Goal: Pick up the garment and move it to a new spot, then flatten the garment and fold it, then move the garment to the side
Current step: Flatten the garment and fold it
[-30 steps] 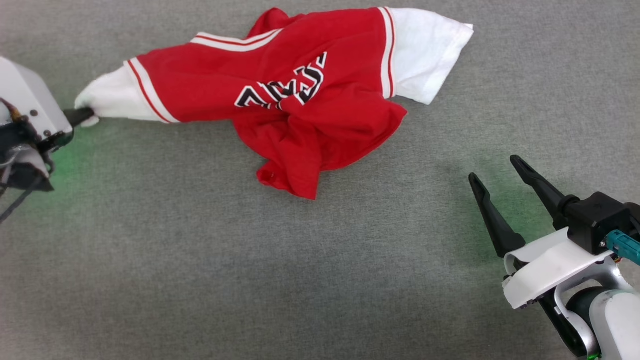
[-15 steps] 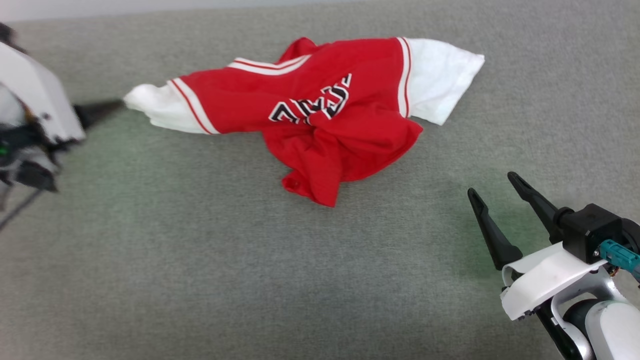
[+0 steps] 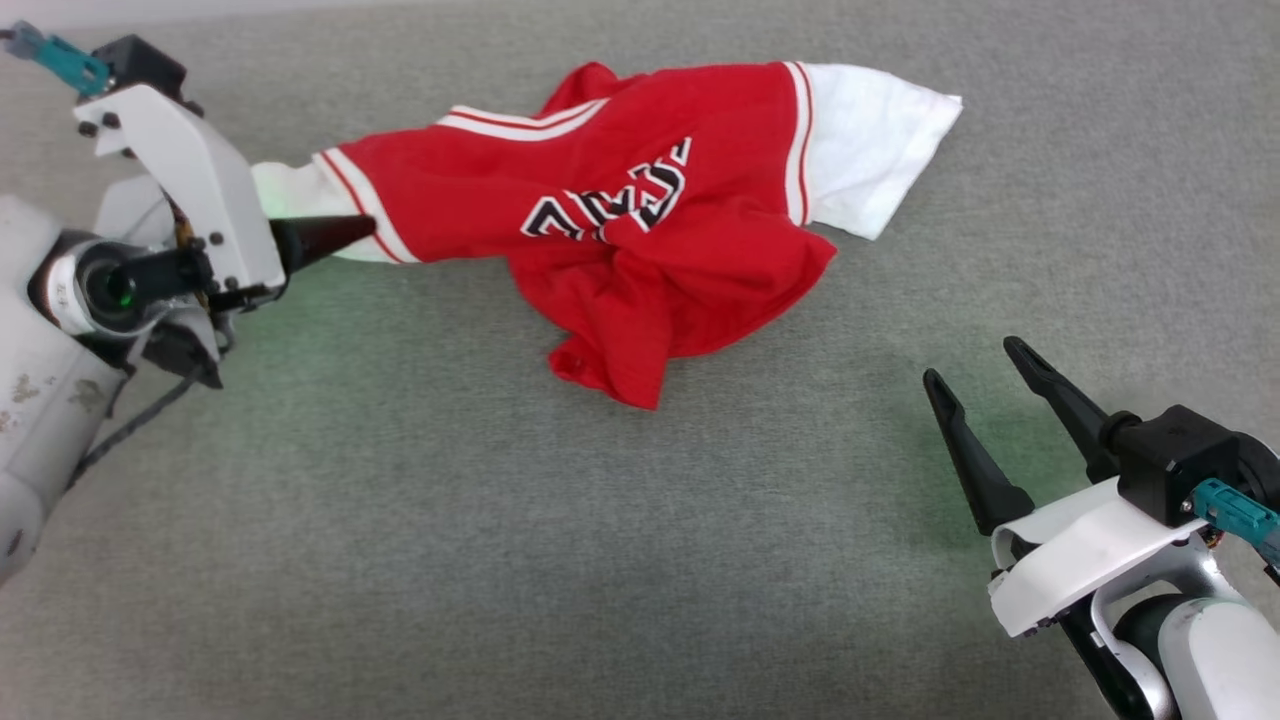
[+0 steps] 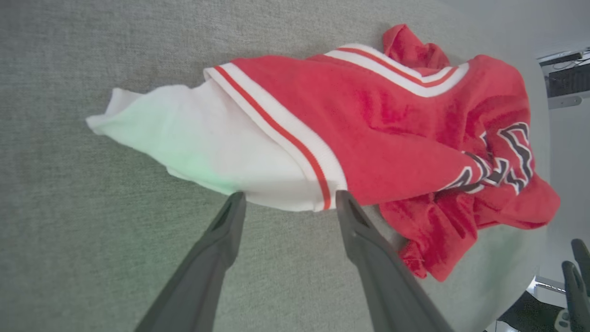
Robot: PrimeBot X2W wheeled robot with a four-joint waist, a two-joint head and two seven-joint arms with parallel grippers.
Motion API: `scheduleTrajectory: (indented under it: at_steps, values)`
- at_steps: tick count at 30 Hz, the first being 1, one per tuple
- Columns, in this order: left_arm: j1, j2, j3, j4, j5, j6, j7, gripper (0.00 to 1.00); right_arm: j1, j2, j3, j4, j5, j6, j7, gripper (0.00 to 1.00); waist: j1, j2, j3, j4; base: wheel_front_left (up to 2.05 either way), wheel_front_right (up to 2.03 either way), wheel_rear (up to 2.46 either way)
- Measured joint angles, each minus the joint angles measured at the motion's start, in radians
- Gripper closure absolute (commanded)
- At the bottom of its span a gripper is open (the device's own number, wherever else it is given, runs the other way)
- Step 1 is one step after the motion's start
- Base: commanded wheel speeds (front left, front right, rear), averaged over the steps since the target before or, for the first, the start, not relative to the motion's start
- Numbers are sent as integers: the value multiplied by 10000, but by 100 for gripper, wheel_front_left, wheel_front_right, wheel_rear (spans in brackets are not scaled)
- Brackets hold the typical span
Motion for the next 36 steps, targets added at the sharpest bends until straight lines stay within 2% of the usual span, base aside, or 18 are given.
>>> scheduleTrajectory:
  at_steps: [4,11,13,14,15,17,25,30,34,35,36]
  values:
    - [-94,10,88,280,10,209,-88,0,-34,71,0,69,0,0,-92,0,0,0,201,-247,0,0,0]
    - [-191,2,115,761,100,249,-192,0,-38,142,-44,148,-15,0,-151,0,1,0,490,-520,0,0,0]
    - [-206,-36,100,903,169,228,-293,18,-79,176,-27,151,-29,0,-153,0,0,0,537,-547,0,0,0]
    - [-216,-52,104,961,207,163,-382,42,-108,186,-6,148,-33,0,-169,0,0,0,557,-558,0,0,0]
    - [-244,-73,138,1041,207,109,-502,57,-153,198,19,146,-33,0,-169,0,0,0,579,-569,0,0,0]
    - [-343,-132,178,1206,270,-6,-690,100,-252,207,54,130,-48,0,-180,0,0,0,630,-595,0,0,0]
    - [-663,-405,92,1833,575,-318,-957,100,-348,249,142,159,-56,0,-286,0,0,-1,850,-820,0,0,0]
    - [-1238,-631,169,2238,999,-418,-1870,100,-394,324,171,228,-56,0,-385,0,0,0,958,-991,0,0,0]
    - [-1402,-905,-159,2660,1434,-497,-1902,100,-438,403,265,337,-56,0,-453,0,0,0,998,-1105,0,0,0]
    - [-1391,-991,-257,2771,1494,-477,-1818,97,-439,414,276,374,-56,0,-470,0,0,0,988,-1114,0,0,0]
    - [-1380,-1076,-372,2918,1578,-437,-1728,60,-440,426,282,407,-56,0,-489,0,0,0,968,-1114,0,0,0]
